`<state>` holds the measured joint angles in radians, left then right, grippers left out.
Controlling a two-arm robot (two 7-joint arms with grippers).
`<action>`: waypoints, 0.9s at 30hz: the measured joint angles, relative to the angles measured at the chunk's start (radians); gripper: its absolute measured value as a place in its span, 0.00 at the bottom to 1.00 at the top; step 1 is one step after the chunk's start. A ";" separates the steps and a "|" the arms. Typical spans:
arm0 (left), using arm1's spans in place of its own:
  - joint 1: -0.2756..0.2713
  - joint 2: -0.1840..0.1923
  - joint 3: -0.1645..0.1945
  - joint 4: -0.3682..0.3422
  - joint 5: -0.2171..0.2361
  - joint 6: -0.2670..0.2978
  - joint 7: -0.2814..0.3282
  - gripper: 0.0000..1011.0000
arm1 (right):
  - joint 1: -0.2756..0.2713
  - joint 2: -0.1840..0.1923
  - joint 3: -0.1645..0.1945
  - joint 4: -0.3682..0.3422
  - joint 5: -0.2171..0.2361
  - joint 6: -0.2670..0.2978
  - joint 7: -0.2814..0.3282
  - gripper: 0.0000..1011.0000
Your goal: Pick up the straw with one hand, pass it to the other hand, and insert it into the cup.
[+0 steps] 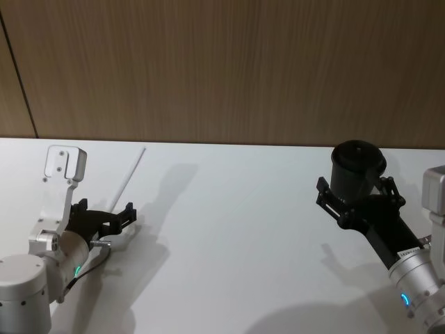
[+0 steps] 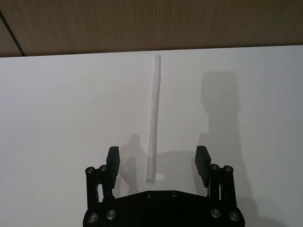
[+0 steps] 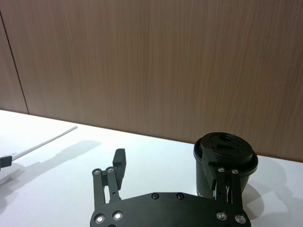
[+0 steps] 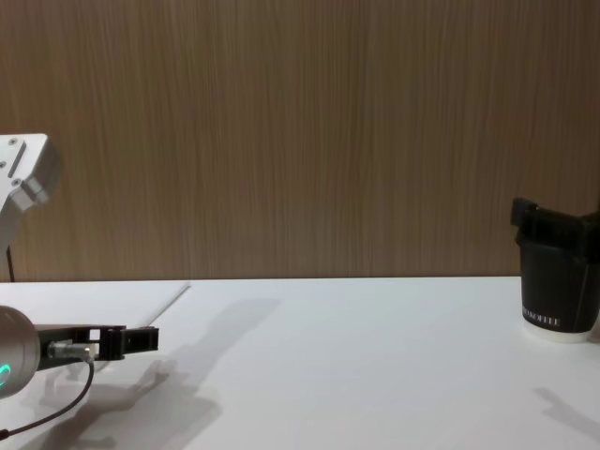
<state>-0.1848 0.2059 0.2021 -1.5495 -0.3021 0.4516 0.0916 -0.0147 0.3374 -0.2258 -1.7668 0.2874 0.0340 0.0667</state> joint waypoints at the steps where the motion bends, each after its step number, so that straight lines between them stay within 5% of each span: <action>1: -0.001 -0.001 0.000 0.002 0.000 0.000 -0.001 0.99 | 0.000 0.000 0.000 0.000 0.000 0.000 0.000 0.99; 27: -0.025 -0.019 -0.012 0.047 0.011 0.005 -0.029 0.99 | 0.000 0.000 0.000 0.000 0.000 0.000 0.000 0.99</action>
<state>-0.2103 0.1865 0.1905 -1.5023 -0.2912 0.4564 0.0629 -0.0146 0.3374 -0.2258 -1.7668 0.2874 0.0340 0.0668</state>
